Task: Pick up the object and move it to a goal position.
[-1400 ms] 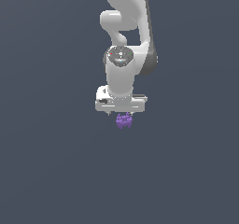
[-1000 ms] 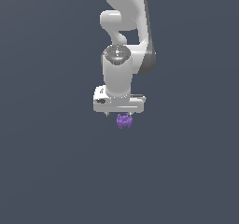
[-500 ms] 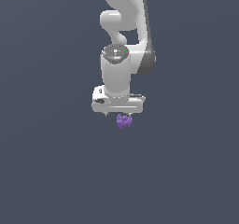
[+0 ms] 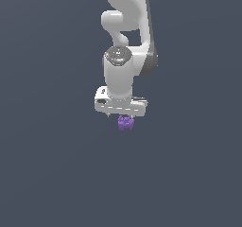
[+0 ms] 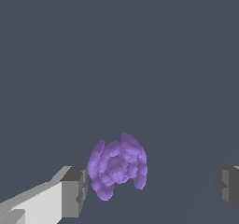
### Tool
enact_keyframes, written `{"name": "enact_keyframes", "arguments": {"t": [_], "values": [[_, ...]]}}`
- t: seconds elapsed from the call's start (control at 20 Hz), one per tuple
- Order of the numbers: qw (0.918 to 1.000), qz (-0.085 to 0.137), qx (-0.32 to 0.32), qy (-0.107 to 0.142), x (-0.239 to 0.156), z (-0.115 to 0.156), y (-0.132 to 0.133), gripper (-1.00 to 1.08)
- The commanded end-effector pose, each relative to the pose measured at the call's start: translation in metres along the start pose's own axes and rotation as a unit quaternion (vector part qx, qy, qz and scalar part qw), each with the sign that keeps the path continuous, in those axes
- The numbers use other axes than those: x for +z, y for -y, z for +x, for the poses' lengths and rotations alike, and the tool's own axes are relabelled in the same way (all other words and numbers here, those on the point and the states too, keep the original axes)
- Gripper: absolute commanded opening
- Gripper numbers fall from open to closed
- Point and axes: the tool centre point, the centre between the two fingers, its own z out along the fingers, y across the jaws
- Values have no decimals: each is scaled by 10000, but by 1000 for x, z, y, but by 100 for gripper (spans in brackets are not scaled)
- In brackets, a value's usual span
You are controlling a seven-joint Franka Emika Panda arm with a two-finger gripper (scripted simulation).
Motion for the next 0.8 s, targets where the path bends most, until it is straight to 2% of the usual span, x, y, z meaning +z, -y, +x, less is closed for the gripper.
{"name": "enact_keyframes", "arguments": {"t": [0.0, 0.35, 0.75], "values": [[9997, 0, 232, 2, 2, -1, 1, 100], [9941, 0, 1085, 8, 10, -7, 6, 100], [9774, -6, 2114, 11, 18, -13, 10, 100]]}}
